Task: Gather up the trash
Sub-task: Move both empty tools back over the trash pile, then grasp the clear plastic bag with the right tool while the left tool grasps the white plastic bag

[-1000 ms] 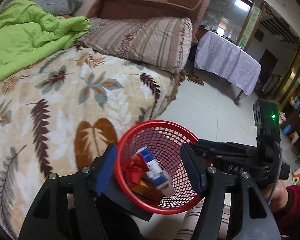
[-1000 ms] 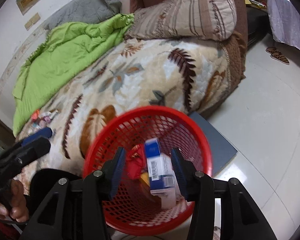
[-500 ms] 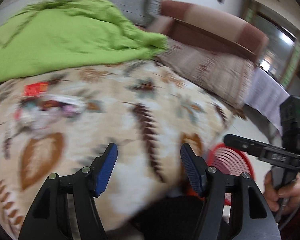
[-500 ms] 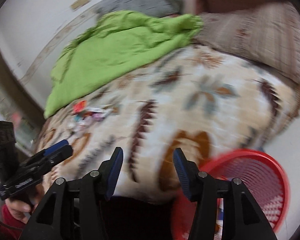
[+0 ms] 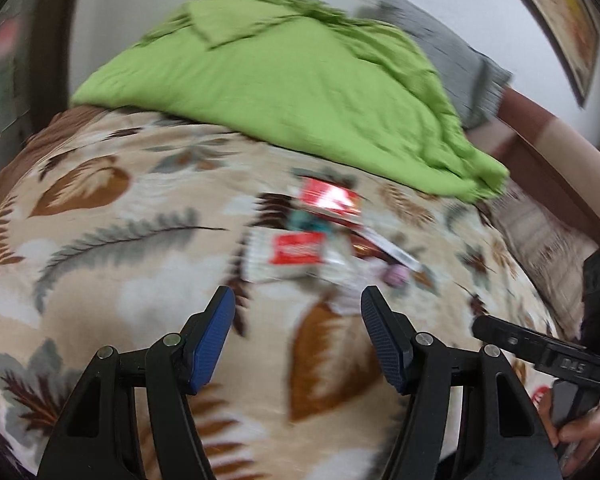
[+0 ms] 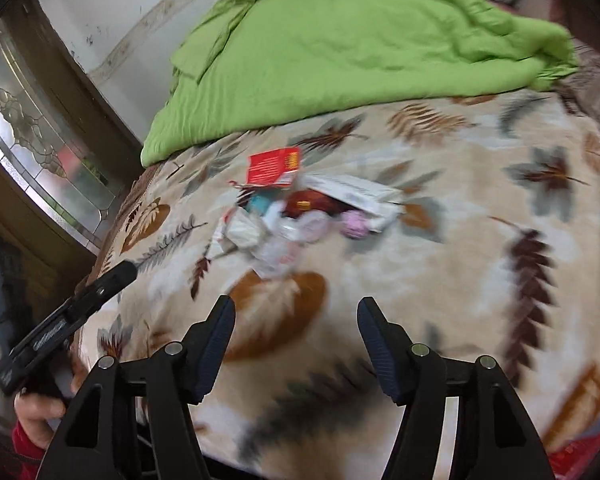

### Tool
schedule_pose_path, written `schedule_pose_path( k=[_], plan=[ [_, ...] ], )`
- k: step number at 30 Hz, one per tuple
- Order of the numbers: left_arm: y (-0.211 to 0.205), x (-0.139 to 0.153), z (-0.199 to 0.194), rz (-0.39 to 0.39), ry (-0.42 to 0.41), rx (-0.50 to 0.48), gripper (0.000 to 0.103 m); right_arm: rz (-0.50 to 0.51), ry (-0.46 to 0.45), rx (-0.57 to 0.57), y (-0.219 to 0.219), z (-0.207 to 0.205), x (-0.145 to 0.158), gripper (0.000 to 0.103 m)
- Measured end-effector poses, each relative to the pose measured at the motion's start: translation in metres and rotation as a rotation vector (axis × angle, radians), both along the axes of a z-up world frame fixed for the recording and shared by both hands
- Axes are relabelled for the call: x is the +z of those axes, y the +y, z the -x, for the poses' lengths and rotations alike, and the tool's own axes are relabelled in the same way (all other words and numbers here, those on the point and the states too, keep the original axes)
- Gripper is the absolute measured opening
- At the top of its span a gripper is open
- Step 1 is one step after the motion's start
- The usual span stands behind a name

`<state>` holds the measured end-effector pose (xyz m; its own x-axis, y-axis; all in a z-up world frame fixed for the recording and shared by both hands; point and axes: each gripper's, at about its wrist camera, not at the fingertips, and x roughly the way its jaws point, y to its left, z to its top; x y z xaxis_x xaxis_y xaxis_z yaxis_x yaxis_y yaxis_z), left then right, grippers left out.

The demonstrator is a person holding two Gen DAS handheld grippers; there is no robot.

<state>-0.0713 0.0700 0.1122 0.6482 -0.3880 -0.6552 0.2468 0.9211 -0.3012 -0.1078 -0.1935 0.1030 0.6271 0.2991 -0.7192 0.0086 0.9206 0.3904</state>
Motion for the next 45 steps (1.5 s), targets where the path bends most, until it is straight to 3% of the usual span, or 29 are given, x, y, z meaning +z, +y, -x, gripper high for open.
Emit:
schedule_pose_path(
  k=[8, 9, 11, 12, 15, 22, 26, 33, 35, 41, 45],
  plan=[
    [0.025, -0.016, -0.059, -0.018, 0.036, 0.011, 0.066, -0.006, 0.127, -0.039, 0.030, -0.096, -0.056, 0.068],
    [0.024, -0.018, -0.065, -0.017, 0.038, 0.006, 0.067, -0.008, 0.141, -0.043, 0.029, -0.100, -0.062, 0.065],
    [0.020, -0.024, -0.084, -0.017, 0.049, -0.017, 0.068, -0.049, 0.159, -0.041, 0.025, -0.105, -0.074, 0.040],
    [0.016, -0.027, -0.092, -0.015, 0.058, -0.030, 0.068, -0.070, 0.158, -0.035, 0.025, -0.106, -0.077, 0.031],
    [0.005, -0.039, -0.123, 0.018, 0.089, -0.073, 0.068, -0.073, 0.122, -0.022, 0.023, -0.096, -0.071, 0.025],
    [-0.021, -0.077, -0.174, 0.073, 0.209, -0.176, 0.068, -0.061, 0.018, -0.025, 0.001, -0.042, -0.047, 0.025],
    [-0.032, -0.084, -0.158, 0.110, 0.241, -0.268, 0.068, -0.059, -0.030, -0.030, -0.009, -0.020, -0.041, 0.025],
    [-0.056, -0.075, -0.067, 0.101, 0.261, -0.499, 0.068, -0.108, -0.071, -0.088, -0.028, -0.008, -0.037, 0.025],
    [-0.063, -0.069, -0.039, 0.066, 0.238, -0.556, 0.069, -0.114, -0.080, -0.107, -0.034, -0.004, -0.036, 0.025],
    [-0.073, -0.055, -0.008, -0.060, 0.148, -0.539, 0.073, -0.126, -0.100, -0.131, -0.044, 0.007, -0.032, 0.025],
    [-0.080, -0.064, -0.015, -0.087, 0.210, -0.491, 0.074, -0.127, -0.113, -0.129, -0.045, 0.016, -0.030, 0.025]
  ],
)
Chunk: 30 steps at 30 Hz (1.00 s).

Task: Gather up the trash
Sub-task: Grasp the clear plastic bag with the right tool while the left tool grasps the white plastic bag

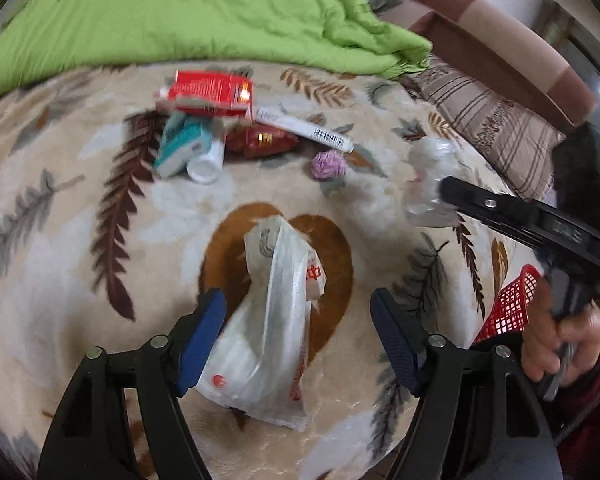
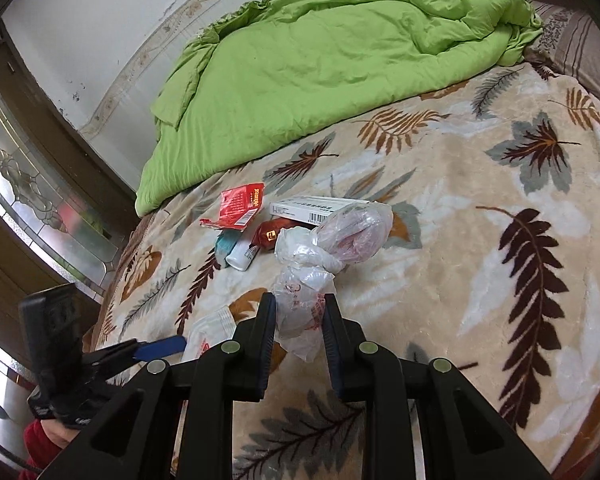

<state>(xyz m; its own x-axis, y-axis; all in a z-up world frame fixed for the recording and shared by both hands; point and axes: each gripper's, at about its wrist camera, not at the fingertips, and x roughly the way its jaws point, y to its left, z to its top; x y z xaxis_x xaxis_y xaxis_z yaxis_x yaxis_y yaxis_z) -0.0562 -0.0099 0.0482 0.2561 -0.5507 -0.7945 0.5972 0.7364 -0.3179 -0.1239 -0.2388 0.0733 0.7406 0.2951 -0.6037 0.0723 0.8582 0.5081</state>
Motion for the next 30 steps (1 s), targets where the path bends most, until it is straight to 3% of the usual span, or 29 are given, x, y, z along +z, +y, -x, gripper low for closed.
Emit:
schedule_pose_path(
  k=[5, 7, 8, 9, 15, 24, 30],
  plan=[
    [-0.007, -0.013, 0.010, -0.089, -0.067, 0.076, 0.071, 0.029, -0.030, 0.016, 0.004, 0.011, 0.007, 0.025],
    [-0.010, -0.013, 0.013, -0.120, -0.096, 0.125, 0.059, 0.042, -0.039, 0.024, 0.007, 0.014, 0.008, 0.025],
    [-0.010, -0.014, 0.015, -0.131, -0.098, 0.157, 0.045, 0.050, -0.045, 0.031, 0.009, 0.015, 0.009, 0.025],
    [-0.009, -0.017, 0.017, -0.136, -0.097, 0.192, 0.041, 0.063, -0.051, 0.037, 0.012, 0.016, 0.011, 0.025],
    [-0.004, -0.015, 0.026, -0.140, -0.169, 0.277, 0.035, 0.112, -0.066, 0.056, 0.022, 0.019, 0.013, 0.025],
    [0.002, 0.011, 0.036, -0.147, -0.383, 0.379, 0.033, 0.186, -0.065, 0.069, 0.035, 0.015, 0.013, 0.025],
    [0.013, 0.019, 0.033, -0.143, -0.427, 0.447, 0.033, 0.235, -0.077, 0.088, 0.045, 0.012, 0.014, 0.025]
  ],
)
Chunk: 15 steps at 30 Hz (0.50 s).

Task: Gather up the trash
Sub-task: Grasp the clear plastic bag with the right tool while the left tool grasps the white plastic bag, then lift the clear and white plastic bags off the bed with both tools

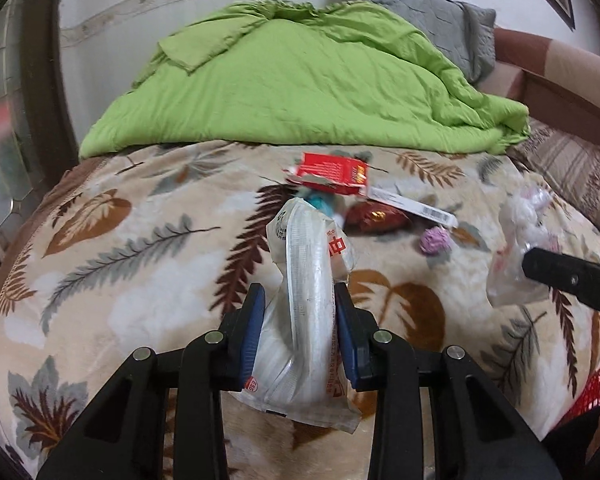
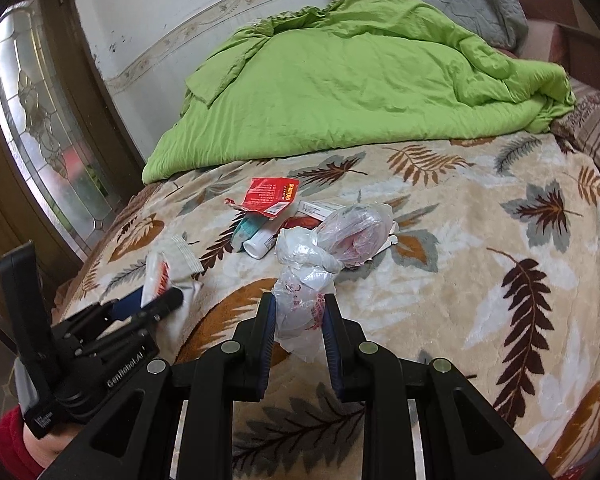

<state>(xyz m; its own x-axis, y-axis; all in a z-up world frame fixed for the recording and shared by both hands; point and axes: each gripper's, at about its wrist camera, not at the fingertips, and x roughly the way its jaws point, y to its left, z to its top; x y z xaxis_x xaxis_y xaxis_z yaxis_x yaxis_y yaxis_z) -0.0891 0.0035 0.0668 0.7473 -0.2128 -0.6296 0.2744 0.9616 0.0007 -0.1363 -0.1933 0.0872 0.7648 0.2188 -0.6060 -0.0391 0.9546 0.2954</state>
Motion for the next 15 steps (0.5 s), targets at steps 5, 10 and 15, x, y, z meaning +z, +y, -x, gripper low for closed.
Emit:
schedule_pose_path(
  k=[5, 10, 15],
  plan=[
    [0.0034, 0.0012, -0.0014, 0.008, -0.003, 0.011, 0.033, 0.013, -0.001, 0.010, 0.0052, -0.0017, -0.0004, 0.025],
    [0.0026, 0.0025, 0.0012, 0.002, -0.020, 0.007, 0.033, 0.012, -0.002, 0.017, 0.0049, -0.0030, -0.0008, 0.025],
    [0.0014, 0.0024, 0.0010, -0.006, -0.023, 0.003, 0.033, 0.009, -0.003, 0.016, 0.0053, -0.0028, -0.0005, 0.025]
  ],
)
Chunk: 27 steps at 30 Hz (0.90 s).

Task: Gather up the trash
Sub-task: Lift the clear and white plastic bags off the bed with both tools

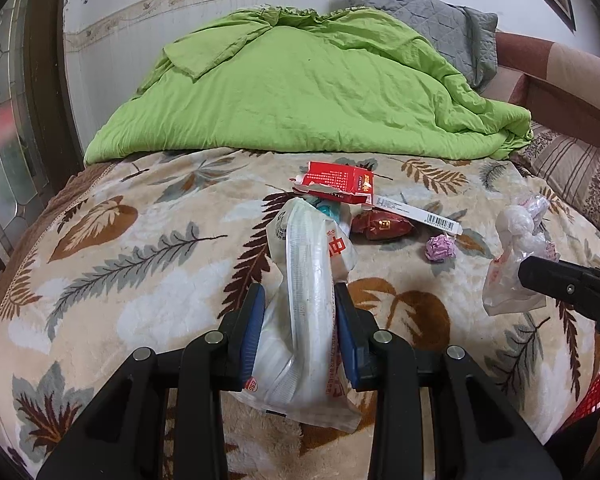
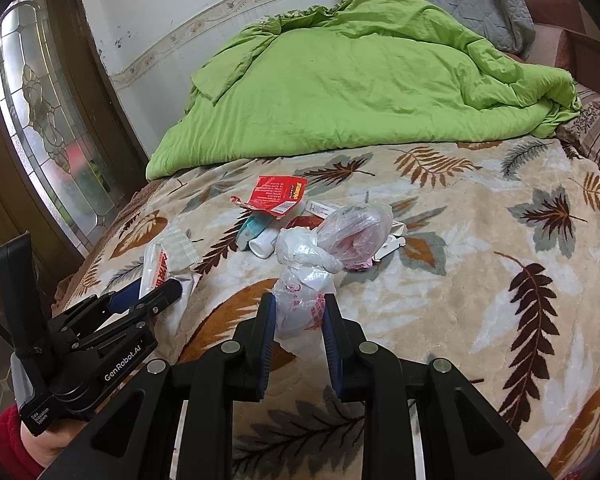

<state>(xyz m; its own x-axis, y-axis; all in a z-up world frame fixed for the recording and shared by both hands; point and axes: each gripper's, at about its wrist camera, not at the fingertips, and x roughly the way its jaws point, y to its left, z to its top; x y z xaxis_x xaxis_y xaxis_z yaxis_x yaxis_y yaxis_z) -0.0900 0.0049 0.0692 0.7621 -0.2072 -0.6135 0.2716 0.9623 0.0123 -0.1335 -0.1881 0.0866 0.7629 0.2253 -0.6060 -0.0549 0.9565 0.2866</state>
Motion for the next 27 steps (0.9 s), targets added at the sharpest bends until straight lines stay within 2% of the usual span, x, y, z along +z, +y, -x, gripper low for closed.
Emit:
schedule_pose_path(
  k=[27],
  plan=[
    [-0.0061, 0.0013, 0.0037, -0.011, -0.015, -0.019, 0.033, -0.026, -0.014, -0.008, -0.0008, 0.0043, 0.0068, 0.025]
  ],
)
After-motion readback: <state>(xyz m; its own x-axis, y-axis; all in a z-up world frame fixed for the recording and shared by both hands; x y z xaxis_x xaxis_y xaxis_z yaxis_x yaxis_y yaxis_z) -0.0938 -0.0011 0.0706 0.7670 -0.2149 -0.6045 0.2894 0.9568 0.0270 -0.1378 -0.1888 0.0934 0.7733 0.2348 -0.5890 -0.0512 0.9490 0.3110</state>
